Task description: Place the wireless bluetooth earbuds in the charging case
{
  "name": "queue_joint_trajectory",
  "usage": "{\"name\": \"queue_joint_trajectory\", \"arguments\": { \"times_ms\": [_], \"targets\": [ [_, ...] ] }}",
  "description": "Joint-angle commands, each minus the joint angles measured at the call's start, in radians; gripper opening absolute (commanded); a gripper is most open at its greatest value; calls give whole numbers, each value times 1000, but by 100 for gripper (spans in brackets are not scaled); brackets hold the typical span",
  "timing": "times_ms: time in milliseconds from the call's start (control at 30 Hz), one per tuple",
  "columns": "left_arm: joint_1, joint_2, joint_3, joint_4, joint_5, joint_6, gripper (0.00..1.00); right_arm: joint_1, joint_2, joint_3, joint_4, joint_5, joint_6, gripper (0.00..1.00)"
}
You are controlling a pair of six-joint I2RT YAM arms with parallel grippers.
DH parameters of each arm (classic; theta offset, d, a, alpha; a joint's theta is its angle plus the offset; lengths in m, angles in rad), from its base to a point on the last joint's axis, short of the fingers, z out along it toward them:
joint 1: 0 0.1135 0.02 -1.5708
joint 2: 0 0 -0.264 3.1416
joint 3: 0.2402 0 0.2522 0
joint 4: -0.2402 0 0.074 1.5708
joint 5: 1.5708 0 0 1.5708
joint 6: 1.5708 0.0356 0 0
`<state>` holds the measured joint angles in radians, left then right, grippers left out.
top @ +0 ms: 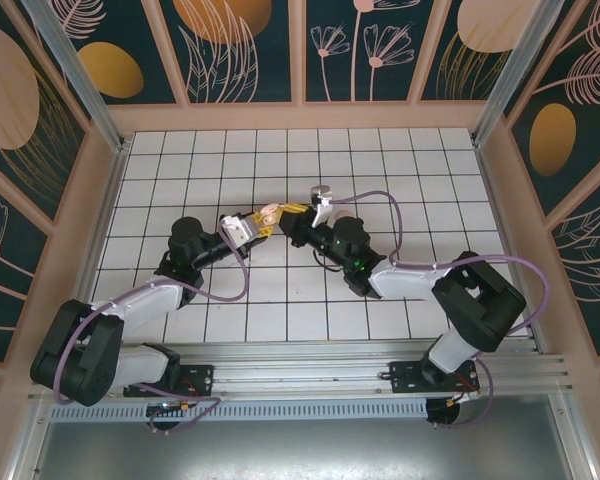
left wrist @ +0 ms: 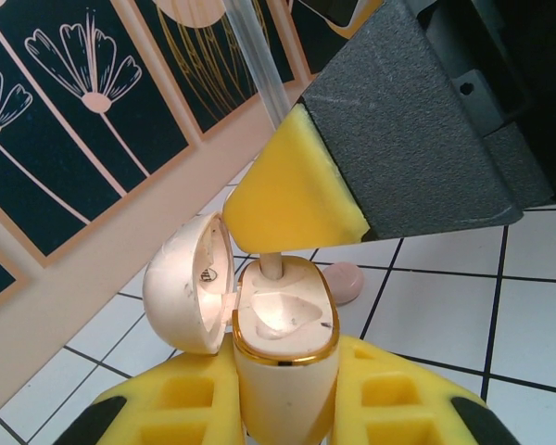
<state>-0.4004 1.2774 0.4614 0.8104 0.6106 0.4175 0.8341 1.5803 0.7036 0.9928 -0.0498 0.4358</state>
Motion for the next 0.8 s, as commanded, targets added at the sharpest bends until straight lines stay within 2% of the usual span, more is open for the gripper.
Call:
{"name": "queue_joint_trajectory", "arguments": {
  "times_ms": [0,200,400,467,767],
  "targets": [
    [-7,-30,5,54,31,-12,9,6,22,28,25,-16,4,23],
    [-7,-30,5,46,23,-6,9,5,2,4,79,-52,-2,33],
    [-7,-26,6,32,26,-10,8,-4,-46,-5,82,-113,-5,54],
    [-8,-20,9,33,37,-31,9,-10,-70,-16,80,-125,-2,58],
    [-7,60,10,227,144,-339,9,-70,-222,-62,3,-187,20,62]
  ]
}}
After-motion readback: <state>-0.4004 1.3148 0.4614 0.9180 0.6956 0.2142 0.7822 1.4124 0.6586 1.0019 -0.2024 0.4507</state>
